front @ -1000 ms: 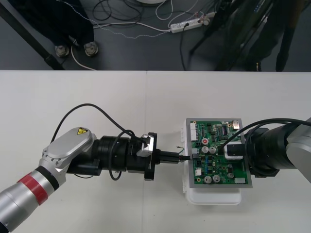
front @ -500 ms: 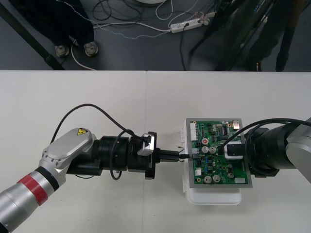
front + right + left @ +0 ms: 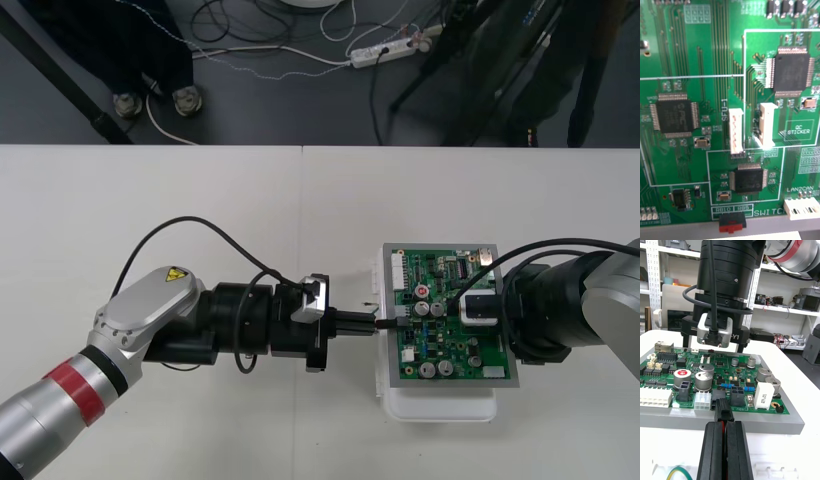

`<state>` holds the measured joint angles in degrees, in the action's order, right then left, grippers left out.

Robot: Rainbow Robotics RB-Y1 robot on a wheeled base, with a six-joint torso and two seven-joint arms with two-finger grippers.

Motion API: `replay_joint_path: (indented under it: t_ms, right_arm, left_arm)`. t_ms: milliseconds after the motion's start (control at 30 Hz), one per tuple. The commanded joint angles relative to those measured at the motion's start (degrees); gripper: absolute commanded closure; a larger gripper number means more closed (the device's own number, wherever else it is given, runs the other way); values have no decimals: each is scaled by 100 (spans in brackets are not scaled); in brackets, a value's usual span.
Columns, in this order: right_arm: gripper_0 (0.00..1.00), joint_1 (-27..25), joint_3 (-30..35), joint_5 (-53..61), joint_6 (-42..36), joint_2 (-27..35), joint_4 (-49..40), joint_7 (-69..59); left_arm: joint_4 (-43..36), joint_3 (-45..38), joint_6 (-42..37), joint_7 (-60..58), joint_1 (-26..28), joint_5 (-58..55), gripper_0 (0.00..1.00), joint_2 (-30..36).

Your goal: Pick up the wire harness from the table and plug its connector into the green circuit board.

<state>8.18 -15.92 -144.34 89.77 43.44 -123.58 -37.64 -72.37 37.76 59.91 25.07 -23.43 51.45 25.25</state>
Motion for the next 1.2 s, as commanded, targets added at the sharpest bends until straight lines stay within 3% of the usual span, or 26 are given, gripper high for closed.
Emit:
replay_joint_path:
  t_ms: [33, 600, 1200]
  right_arm:
    - [0, 202, -95, 11, 23, -116, -69, -68]
    - [0, 272, -95, 108, 23, -134, -78, 643]
    - [0, 263, -95, 134, 23, -125, -78, 547]
  left_arm:
    - [-216, 118, -173, -442, 57, 23, 100, -178]
    - [-216, 118, -269, -451, 57, 14, 100, -169]
    - [-216, 118, -278, -398, 57, -48, 100, -160]
